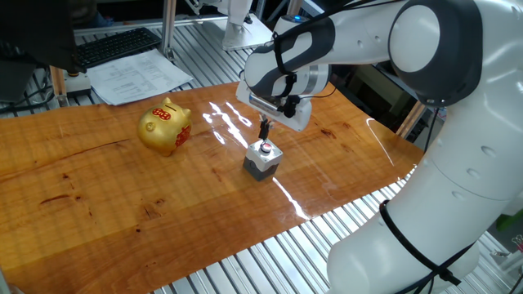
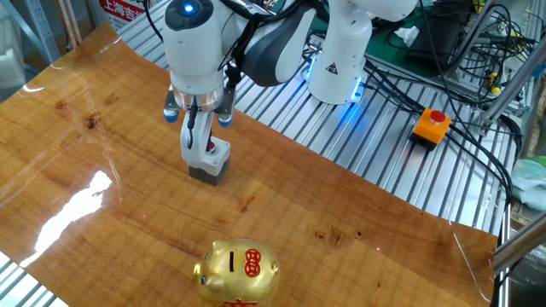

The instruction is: Drop coins into a piggy bank

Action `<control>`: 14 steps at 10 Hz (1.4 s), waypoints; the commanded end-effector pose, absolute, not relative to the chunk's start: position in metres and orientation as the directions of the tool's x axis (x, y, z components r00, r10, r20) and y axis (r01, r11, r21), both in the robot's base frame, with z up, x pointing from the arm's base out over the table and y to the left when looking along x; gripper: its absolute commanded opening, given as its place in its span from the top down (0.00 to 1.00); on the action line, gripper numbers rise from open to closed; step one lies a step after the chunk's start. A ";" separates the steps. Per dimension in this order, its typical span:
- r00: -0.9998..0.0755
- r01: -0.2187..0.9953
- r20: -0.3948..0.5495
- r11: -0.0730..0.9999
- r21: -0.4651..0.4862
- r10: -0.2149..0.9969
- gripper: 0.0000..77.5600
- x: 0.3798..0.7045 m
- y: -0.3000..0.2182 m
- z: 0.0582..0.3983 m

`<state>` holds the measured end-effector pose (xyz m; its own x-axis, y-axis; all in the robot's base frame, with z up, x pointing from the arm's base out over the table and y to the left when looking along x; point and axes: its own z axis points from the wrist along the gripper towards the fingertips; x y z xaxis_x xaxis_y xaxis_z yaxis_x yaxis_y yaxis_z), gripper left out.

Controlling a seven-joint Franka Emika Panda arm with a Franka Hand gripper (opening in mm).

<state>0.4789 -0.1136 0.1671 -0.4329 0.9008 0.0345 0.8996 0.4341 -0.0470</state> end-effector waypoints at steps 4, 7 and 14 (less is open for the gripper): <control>-0.428 0.902 0.033 0.429 -0.044 0.903 0.00 0.480 -0.114 0.168; -0.428 0.902 0.033 0.429 -0.044 0.903 0.00 0.480 -0.114 0.168; -0.428 0.902 0.033 0.429 -0.044 0.903 0.00 0.480 -0.114 0.168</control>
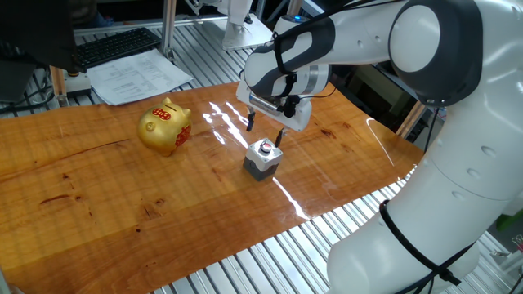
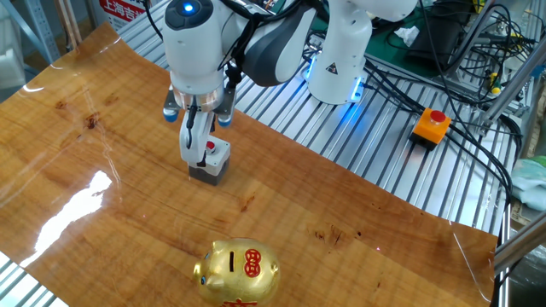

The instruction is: Drop coins into a piggy bank

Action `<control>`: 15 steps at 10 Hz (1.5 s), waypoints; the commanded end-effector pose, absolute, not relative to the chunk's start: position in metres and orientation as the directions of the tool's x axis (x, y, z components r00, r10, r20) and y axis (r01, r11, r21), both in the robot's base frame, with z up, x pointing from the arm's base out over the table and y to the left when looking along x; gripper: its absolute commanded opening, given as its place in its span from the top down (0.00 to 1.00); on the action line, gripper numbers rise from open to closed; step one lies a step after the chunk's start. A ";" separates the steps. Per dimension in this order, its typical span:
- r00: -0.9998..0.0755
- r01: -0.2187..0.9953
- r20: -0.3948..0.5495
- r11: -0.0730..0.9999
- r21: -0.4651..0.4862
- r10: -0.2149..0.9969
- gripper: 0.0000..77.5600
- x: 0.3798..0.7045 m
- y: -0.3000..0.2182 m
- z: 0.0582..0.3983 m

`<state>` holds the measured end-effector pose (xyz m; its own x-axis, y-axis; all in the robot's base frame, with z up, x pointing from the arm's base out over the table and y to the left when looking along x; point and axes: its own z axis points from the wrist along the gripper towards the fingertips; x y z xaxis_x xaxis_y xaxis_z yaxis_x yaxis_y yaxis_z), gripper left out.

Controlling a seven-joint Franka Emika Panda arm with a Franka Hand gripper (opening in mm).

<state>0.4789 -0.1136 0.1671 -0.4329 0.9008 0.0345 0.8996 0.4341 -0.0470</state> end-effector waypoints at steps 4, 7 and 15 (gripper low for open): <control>-0.348 0.936 0.049 0.350 -0.027 0.936 0.00 0.486 -0.114 0.163; -0.350 0.936 0.049 0.351 -0.024 0.936 0.00 0.487 -0.114 0.162; -0.361 0.932 0.047 0.362 -0.017 0.931 0.00 0.487 -0.113 0.157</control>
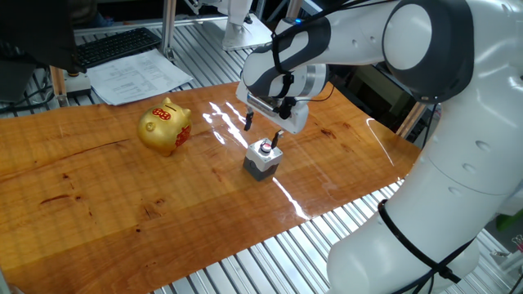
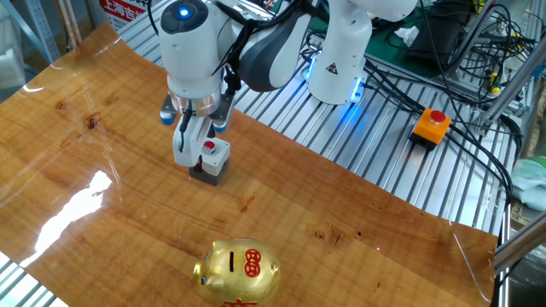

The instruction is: Drop coins into a piggy bank

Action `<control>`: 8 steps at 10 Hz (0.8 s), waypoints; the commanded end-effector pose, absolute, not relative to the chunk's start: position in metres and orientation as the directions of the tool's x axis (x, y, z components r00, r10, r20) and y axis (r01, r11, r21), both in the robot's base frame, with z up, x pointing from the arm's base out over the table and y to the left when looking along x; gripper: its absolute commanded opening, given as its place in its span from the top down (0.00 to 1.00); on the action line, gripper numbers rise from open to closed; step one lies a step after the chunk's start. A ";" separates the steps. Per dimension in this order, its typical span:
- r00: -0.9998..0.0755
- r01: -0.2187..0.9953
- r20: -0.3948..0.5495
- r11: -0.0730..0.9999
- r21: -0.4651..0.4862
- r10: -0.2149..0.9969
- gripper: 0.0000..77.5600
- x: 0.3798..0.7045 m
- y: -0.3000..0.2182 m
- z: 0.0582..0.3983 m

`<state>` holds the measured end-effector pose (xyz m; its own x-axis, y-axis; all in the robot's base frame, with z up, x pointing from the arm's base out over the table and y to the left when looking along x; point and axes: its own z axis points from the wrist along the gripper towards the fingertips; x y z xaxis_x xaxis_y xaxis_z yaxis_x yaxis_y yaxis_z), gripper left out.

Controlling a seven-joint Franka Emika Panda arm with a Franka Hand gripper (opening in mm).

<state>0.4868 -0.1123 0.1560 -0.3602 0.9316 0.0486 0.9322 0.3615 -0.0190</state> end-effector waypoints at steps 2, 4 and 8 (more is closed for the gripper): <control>-0.363 0.931 0.045 0.364 -0.015 0.931 0.00 0.486 -0.113 0.155; -0.368 0.929 0.045 0.369 -0.013 0.929 0.00 0.484 -0.114 0.154; -0.380 0.924 0.048 0.381 -0.010 0.924 0.00 0.481 -0.114 0.152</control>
